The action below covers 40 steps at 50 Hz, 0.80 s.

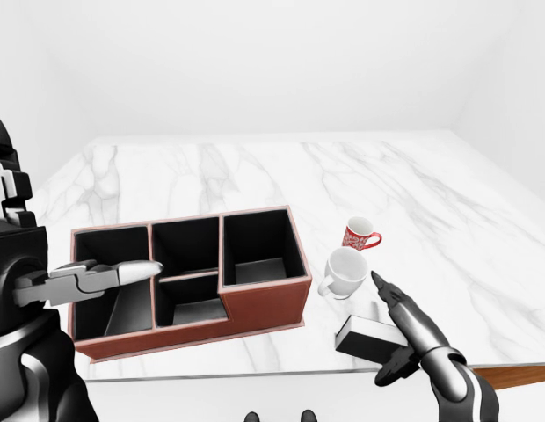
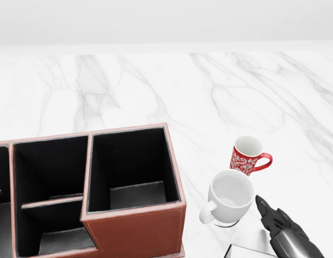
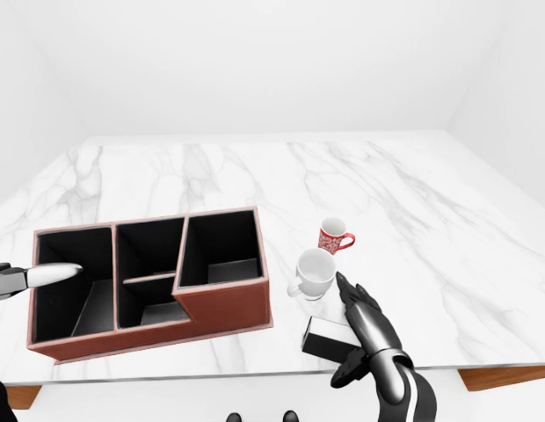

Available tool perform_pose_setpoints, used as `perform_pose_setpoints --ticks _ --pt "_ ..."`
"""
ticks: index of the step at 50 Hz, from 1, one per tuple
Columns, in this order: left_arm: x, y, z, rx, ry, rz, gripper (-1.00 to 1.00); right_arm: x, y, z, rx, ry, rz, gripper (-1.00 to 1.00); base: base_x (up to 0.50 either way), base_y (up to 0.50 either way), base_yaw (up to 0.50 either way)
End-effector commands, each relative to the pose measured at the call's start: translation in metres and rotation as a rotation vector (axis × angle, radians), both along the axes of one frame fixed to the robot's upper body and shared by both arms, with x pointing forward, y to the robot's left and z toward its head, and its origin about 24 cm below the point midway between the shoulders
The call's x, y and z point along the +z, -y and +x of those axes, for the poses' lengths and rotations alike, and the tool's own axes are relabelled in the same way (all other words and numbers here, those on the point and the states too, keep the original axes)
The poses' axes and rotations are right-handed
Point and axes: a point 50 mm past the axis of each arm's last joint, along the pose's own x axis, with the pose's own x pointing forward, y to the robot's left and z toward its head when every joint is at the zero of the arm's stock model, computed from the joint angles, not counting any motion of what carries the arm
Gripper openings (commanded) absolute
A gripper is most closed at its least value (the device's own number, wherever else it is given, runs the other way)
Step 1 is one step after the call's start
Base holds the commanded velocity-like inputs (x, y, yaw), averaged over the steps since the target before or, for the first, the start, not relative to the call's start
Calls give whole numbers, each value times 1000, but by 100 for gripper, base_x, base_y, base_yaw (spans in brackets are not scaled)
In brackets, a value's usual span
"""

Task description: Pick up the book and place it in the right compartment of the caddy.

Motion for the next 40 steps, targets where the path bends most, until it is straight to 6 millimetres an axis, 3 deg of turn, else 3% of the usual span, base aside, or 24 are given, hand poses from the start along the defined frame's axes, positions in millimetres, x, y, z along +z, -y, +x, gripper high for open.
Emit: perform_pose_setpoints --ticks 1,2,3,25,36,40 --pt "0 1 0 -2 1 0 100 -31 0 -13 28 -161 -50 92 0 0 0" --pt "0 1 1 -2 0 -1 100 -34 1 -14 31 -172 -55 44 0 0 0" --pt "-1 1 1 -3 -3 -1 100 -35 1 -15 30 -175 -58 -100 0 0 0" --pt "-1 1 2 -1 -8 -2 100 -26 -2 -17 50 -176 -46 -100 0 0 0" --pt "-2 1 2 -1 -8 -4 100 36 6 -7 -10 7 -66 -100 0 0 0" --pt "-3 0 2 0 -14 -7 100 47 7 -5 -27 59 -73 -100 0 0 0"
